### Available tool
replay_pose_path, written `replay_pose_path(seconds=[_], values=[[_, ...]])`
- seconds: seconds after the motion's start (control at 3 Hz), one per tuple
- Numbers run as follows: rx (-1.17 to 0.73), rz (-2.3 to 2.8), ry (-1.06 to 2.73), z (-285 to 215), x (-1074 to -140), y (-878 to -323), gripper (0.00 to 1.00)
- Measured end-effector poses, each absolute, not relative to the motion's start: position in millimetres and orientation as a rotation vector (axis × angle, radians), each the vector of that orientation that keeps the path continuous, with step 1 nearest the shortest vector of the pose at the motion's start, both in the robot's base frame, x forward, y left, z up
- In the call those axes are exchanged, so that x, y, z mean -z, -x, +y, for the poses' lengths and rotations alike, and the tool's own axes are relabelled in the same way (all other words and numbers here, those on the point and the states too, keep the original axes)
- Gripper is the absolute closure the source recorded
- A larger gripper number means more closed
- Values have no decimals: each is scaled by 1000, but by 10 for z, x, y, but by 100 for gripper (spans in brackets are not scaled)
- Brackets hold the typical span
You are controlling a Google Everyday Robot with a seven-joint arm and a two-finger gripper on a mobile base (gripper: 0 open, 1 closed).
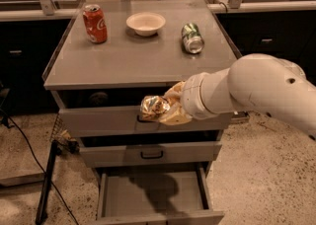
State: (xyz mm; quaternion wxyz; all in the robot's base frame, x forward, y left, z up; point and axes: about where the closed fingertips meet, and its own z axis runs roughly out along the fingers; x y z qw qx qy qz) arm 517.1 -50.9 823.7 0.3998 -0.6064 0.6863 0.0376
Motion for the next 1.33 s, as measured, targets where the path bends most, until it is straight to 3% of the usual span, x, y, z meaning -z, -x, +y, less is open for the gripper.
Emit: replay_pose_path(seconds=[1.33], values=[[-20, 1636, 1588, -113, -9058, -5562, 100]])
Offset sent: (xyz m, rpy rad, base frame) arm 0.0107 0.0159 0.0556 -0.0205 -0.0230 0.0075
